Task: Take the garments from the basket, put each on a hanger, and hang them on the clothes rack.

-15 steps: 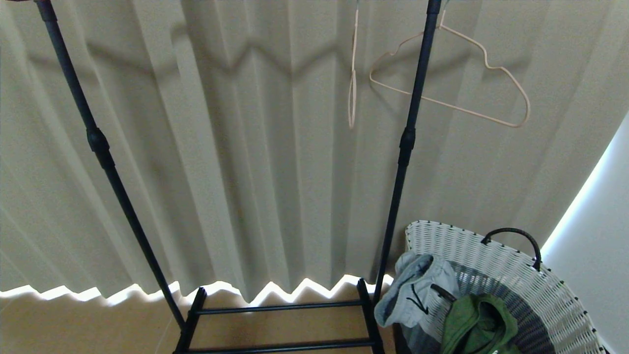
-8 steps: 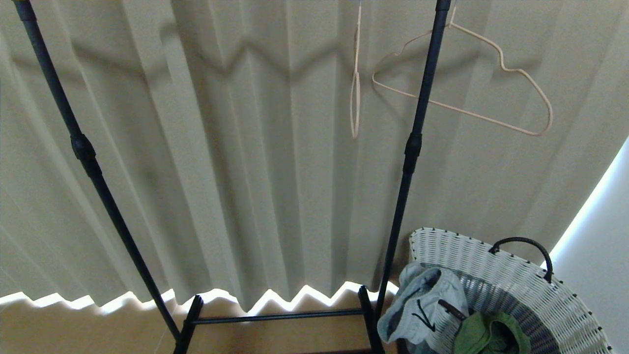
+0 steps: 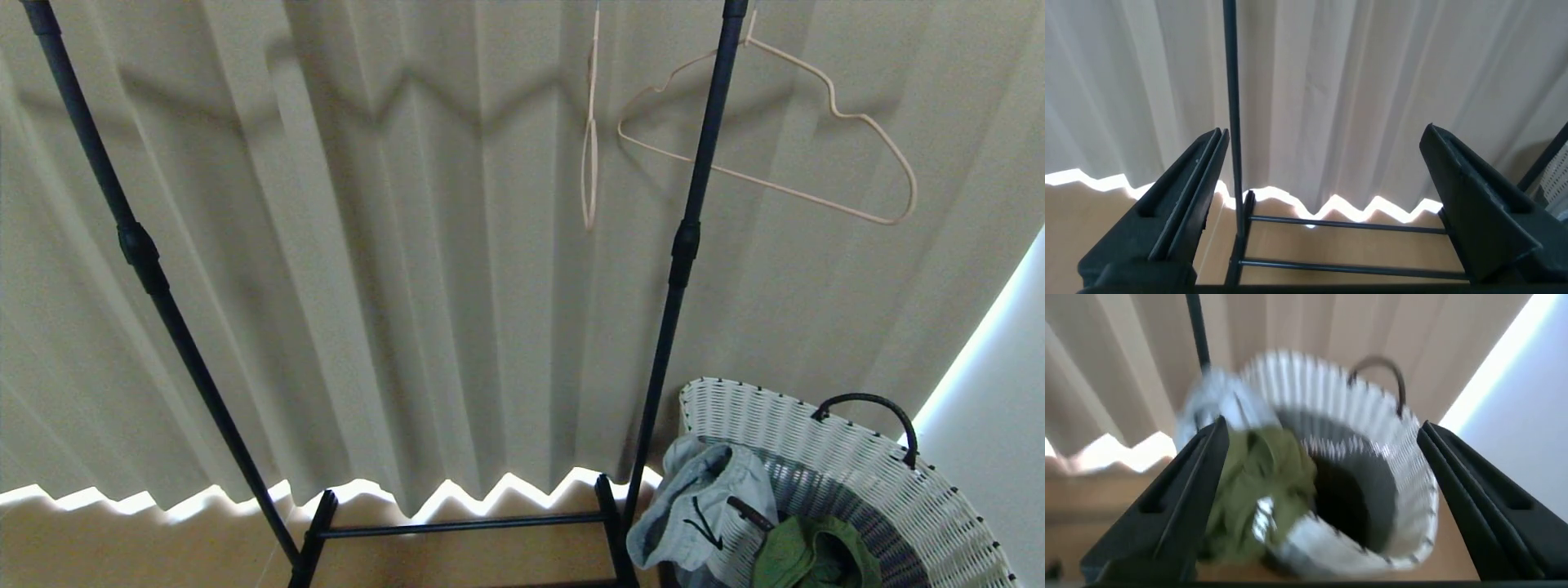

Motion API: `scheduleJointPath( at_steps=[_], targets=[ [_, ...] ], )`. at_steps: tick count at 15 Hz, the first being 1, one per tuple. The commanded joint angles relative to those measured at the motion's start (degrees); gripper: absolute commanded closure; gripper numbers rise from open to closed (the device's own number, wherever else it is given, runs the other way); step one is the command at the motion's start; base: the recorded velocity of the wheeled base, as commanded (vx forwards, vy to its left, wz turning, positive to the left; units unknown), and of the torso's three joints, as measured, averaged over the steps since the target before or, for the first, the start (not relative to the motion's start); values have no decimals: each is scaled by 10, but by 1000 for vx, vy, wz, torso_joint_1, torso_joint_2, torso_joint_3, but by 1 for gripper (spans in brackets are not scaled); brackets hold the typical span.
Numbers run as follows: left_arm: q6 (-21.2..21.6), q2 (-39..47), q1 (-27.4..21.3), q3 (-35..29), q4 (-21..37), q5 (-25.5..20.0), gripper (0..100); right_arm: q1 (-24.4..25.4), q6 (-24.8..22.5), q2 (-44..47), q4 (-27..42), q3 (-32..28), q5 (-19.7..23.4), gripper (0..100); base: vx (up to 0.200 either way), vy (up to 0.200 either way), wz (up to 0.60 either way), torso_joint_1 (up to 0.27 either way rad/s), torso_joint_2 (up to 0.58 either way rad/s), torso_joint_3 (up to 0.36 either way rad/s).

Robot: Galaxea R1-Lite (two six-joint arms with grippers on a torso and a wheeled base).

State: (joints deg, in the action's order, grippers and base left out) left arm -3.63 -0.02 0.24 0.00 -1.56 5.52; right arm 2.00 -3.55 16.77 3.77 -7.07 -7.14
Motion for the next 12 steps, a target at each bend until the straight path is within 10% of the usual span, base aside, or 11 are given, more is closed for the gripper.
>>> scheduleJointPath(
  at_steps=[1,8,12],
  targets=[
    [-1,0,0,0,0,1,0,2,-59,298,0,-47,-30,0,0,0,0,0,0,0],
    [-1,0,0,0,0,4,0,-34,-239,660,-174,-50,-52,0,0,0,0,0,0,0],
    [-2,0,0,0,0,4,0,-35,-252,822,-324,-38,-46,0,0,0,0,0,0,0]
  ],
)
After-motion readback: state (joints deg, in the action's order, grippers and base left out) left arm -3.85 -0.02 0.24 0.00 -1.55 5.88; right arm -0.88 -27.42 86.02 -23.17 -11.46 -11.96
